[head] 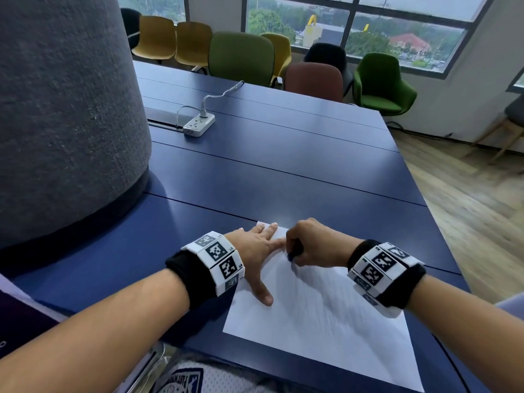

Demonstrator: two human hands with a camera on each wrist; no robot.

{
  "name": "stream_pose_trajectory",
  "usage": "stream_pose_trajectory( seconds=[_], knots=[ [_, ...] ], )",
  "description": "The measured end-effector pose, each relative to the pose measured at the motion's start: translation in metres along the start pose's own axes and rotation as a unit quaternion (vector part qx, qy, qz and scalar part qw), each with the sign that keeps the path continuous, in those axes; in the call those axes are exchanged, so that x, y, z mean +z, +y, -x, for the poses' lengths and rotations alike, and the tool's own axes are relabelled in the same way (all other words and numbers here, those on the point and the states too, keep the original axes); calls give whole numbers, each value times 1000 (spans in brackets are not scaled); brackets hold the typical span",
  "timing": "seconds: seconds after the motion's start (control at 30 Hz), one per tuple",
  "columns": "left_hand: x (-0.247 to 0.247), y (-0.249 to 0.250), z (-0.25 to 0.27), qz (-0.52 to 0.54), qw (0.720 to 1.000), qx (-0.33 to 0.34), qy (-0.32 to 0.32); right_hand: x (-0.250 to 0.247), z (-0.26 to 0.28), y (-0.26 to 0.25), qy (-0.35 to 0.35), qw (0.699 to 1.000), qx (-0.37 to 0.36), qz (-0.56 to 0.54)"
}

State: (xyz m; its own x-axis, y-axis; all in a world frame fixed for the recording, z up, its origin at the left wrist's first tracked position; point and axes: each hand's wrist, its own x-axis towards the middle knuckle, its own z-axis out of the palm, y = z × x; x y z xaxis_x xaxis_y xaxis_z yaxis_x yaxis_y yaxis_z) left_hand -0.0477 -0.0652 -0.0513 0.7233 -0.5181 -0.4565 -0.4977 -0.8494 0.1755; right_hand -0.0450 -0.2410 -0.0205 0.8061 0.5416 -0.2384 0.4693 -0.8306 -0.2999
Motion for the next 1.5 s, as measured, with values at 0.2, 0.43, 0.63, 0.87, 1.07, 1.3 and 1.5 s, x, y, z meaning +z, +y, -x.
stream_pose_trajectory(
  seconds=[0.2,0.43,0.63,0.87,1.07,1.3,1.5],
  knots=[
    [1,-1,-1,-7,1000,-8,-5,8,15,-17,-78,996,-34,-8],
    [1,0,0,-5,1000,-10,-10,11,24,-18,-98,994,-33,-44],
    [0,0,-1,-5,1000,-8,-10,8,19,-14,-45,998,-12,-41],
    [1,0,-1,-3,1000,-10,-13,14,34,-21,-98,994,-41,-36],
    [0,1,0,-1,1000,-10,-14,26,49,-34,-122,988,-76,-49],
    [0,0,-1,2,1000,-8,-12,30,48,-29,-87,992,-58,-67],
    [1,0,-1,1,1000,-8,-16,27,47,-25,-68,994,-50,-70]
  ],
)
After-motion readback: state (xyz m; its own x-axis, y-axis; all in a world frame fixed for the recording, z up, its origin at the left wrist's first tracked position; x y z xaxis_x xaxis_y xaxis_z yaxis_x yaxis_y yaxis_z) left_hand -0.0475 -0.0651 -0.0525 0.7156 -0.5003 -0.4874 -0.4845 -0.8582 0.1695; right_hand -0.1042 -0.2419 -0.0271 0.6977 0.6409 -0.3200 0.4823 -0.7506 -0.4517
